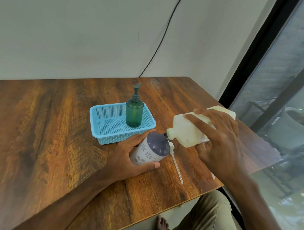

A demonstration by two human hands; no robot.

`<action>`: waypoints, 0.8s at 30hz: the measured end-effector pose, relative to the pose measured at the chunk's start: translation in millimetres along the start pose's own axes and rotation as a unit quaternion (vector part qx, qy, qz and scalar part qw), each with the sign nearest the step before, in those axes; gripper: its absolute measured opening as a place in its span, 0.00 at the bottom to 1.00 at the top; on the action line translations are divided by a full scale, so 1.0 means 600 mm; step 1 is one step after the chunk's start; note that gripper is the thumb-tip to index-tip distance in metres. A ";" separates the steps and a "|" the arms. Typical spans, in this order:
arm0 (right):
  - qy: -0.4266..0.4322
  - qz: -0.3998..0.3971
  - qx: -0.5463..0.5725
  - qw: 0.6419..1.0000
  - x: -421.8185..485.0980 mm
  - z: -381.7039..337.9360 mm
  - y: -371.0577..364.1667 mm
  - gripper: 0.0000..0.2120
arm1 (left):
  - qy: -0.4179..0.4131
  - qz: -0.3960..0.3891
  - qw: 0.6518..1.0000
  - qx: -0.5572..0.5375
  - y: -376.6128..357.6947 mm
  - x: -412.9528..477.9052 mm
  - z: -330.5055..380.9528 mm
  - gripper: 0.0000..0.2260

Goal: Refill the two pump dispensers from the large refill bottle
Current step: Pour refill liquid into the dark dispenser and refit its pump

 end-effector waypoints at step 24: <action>0.004 -0.006 -0.002 1.000 0.002 -0.003 0.001 0.42 | -0.001 0.000 1.000 -0.009 0.000 -0.001 -0.001 0.40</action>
Point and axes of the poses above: each hand's wrist, its own x-axis towards the middle knuckle, its own y-axis out of the back of the hand, z = x × y, the point moved 6 cm from there along x, towards the middle knuckle, and after that the axes turned 11 degrees about x, right-handed, at the moved point
